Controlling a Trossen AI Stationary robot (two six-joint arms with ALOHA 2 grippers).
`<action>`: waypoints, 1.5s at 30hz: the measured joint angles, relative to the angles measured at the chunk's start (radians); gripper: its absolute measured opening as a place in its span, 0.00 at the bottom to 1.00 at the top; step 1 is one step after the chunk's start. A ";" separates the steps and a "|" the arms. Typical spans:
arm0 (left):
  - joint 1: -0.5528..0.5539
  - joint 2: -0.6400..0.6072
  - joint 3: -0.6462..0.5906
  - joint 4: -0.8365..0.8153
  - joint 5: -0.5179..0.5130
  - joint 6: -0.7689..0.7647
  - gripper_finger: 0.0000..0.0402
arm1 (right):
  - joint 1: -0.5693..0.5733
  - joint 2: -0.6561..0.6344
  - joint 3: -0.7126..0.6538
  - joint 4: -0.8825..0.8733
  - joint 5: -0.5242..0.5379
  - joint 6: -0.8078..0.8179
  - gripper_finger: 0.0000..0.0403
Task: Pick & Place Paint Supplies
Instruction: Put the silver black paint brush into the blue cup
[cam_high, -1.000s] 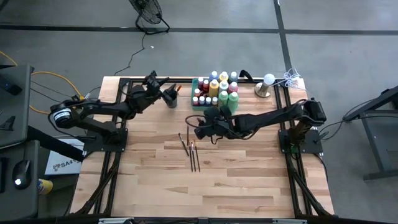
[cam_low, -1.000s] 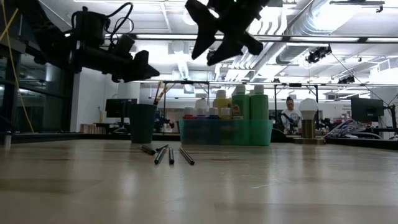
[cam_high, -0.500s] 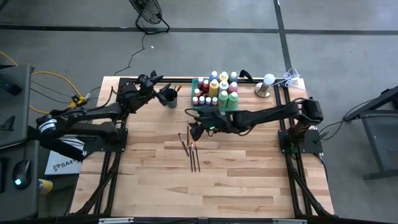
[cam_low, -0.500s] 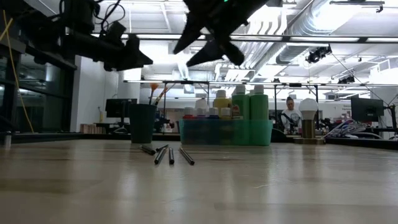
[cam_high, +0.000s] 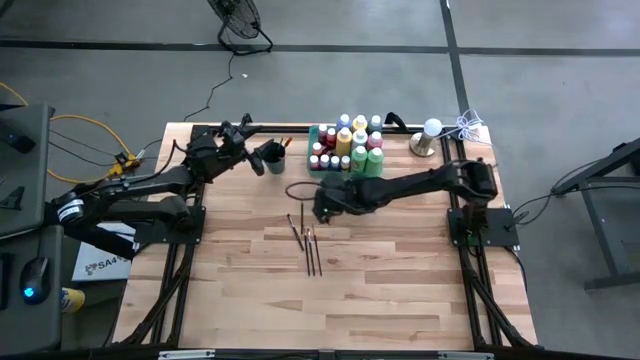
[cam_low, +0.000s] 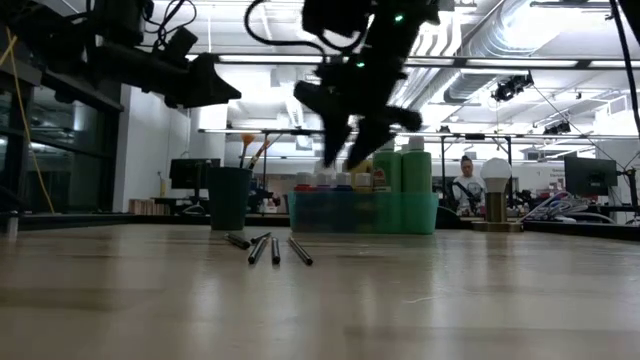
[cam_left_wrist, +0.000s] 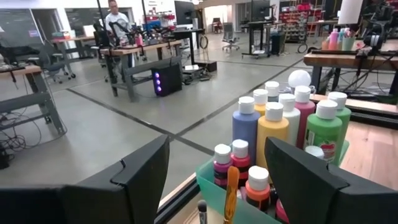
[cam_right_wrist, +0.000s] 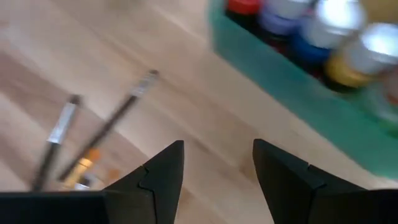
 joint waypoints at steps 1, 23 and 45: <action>0.000 0.000 0.000 -0.004 0.001 0.001 0.65 | 0.010 -0.010 0.000 -0.049 0.033 0.017 0.46; 0.000 0.000 0.000 0.000 0.073 -0.033 0.65 | -0.026 -0.706 -0.994 0.719 -0.238 -0.266 0.46; 0.000 0.001 0.000 -0.053 0.123 -0.090 0.65 | -0.142 -1.078 -1.440 1.157 -0.454 -0.416 0.46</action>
